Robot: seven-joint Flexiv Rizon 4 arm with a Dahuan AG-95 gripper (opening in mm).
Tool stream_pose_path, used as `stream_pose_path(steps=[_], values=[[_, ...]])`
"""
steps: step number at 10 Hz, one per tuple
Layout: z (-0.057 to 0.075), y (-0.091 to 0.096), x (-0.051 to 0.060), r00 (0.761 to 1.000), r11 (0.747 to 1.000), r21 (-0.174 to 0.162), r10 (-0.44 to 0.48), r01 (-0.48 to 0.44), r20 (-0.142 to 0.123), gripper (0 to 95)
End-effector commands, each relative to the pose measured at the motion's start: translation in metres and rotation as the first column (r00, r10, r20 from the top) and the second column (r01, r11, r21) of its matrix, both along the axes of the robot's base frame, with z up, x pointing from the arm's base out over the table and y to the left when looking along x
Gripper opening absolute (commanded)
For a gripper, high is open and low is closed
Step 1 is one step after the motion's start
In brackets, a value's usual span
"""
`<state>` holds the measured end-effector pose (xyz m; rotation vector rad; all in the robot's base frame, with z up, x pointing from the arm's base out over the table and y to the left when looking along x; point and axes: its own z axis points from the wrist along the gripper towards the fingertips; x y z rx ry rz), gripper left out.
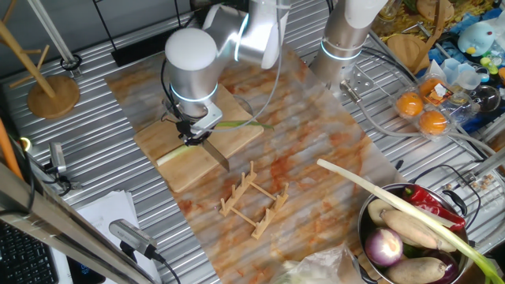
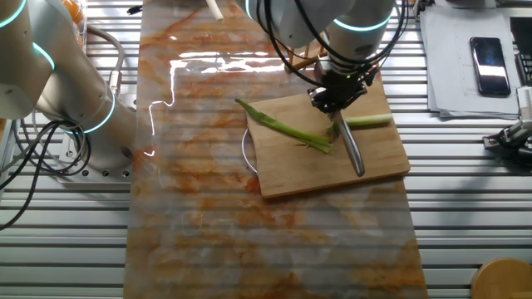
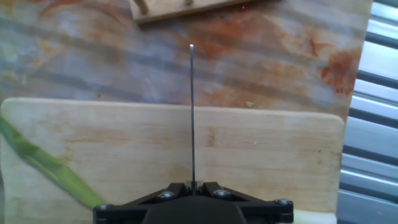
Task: Chop the scallions
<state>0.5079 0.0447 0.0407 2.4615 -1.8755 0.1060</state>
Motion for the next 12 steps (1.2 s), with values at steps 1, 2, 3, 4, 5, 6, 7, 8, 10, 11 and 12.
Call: stream_pose_path(steps=[1, 2, 3, 4, 5, 6, 7, 8, 10, 11, 12], values=[[-0.001, -0.005, 0.001, 1.0, 1.0, -0.004, 0.001, 0.0, 0.008, 0.0], [0.0, -0.01, 0.001, 1.0, 1.0, -0.003, 0.002, -0.002, 0.014, 0.0], [0.0, -0.016, 0.001, 1.0, 1.0, -0.004, -0.001, 0.002, 0.017, 0.0], [0.0, -0.02, 0.001, 1.0, 1.0, -0.005, 0.007, -0.007, 0.023, 0.0], [-0.003, -0.027, 0.001, 1.0, 1.0, 0.003, 0.008, -0.008, 0.024, 0.0], [-0.005, -0.034, 0.001, 1.0, 1.0, 0.014, 0.009, -0.009, 0.03, 0.0], [-0.004, -0.039, 0.0, 0.999, 1.0, 0.017, 0.01, -0.011, 0.033, 0.0], [0.001, -0.043, 0.003, 0.999, 0.999, 0.009, 0.032, -0.032, 0.037, 0.0], [-0.002, -0.052, 0.005, 0.999, 0.999, 0.018, 0.037, -0.037, 0.037, 0.0], [-0.006, -0.055, 0.006, 0.999, 0.999, 0.024, 0.034, -0.035, 0.037, 0.0], [-0.008, -0.056, 0.006, 0.999, 0.999, 0.046, 0.019, -0.021, 0.029, 0.0]])
